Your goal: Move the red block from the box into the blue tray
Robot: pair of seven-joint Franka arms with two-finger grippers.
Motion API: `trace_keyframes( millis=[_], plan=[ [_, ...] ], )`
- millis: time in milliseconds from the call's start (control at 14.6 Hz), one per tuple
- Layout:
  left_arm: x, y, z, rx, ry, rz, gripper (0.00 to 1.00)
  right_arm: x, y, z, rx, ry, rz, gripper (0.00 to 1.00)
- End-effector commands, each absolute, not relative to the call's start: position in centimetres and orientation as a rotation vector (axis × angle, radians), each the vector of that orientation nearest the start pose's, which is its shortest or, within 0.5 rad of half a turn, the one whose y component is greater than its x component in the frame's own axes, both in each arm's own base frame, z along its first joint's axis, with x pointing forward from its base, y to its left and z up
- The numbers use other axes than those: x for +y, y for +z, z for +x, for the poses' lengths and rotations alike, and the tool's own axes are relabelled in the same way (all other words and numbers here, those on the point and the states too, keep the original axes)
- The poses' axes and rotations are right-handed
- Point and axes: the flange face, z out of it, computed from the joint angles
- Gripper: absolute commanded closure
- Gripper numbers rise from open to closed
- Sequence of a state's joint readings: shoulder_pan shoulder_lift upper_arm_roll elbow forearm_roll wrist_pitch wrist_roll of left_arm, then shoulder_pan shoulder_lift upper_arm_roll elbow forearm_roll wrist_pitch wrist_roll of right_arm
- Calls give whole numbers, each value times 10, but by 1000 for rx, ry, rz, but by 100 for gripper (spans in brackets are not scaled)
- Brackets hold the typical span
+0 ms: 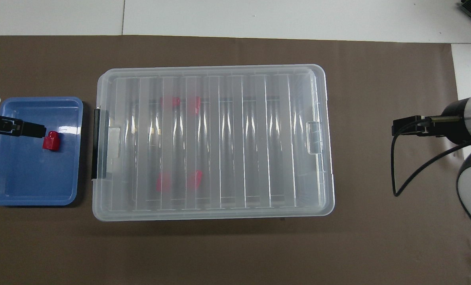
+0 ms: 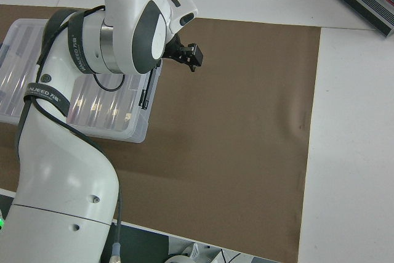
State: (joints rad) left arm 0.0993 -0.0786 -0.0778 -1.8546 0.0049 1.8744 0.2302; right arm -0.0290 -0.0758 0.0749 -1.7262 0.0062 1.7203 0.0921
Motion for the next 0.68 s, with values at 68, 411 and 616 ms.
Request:
trace_keyframes(
  millis=[68,411,616],
  plan=[
    [14,562,540,256,-148,-3119,0,28,638,562,164,-70,-3146,0],
    [-11,565,538,289,-132,-3120,0,21,641,560,190,-7,-3148,0],
    [-35,562,530,108,-52,-3139,0,21,640,545,239,65,-3151,0]
  ],
)
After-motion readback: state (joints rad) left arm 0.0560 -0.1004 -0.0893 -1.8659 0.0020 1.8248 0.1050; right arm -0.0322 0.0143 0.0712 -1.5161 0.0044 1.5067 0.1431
